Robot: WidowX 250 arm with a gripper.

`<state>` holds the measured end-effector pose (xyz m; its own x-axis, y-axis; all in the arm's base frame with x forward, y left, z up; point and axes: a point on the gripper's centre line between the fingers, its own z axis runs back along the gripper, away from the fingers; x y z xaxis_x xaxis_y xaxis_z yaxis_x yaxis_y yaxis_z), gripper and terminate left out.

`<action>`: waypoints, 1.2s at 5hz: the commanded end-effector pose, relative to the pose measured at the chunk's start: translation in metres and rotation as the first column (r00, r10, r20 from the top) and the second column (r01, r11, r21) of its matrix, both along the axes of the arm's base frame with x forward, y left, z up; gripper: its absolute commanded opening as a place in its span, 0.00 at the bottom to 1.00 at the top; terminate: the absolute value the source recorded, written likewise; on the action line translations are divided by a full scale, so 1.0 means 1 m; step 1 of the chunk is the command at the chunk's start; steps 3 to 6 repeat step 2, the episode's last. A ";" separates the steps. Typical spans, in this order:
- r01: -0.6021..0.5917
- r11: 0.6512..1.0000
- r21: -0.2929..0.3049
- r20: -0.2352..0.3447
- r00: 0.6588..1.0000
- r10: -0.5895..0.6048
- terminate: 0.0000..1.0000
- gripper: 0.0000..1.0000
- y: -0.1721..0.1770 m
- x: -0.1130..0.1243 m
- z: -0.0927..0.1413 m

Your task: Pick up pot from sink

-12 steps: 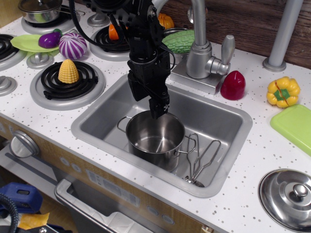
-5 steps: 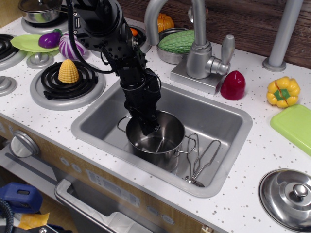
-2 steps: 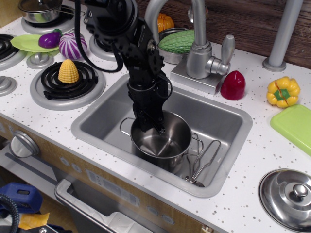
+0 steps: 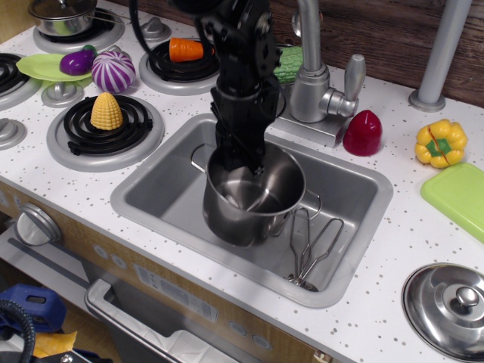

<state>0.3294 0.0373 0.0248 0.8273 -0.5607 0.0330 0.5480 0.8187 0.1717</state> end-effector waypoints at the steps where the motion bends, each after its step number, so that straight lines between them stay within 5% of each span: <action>1: 0.017 1.000 0.020 0.055 0.998 -0.018 0.00 0.00 0.003 0.019 0.045; 2: 0.045 0.999 0.023 0.060 0.997 -0.046 1.00 0.00 0.004 0.022 0.048; 6: 0.045 0.999 0.023 0.060 0.997 -0.046 1.00 0.00 0.004 0.022 0.048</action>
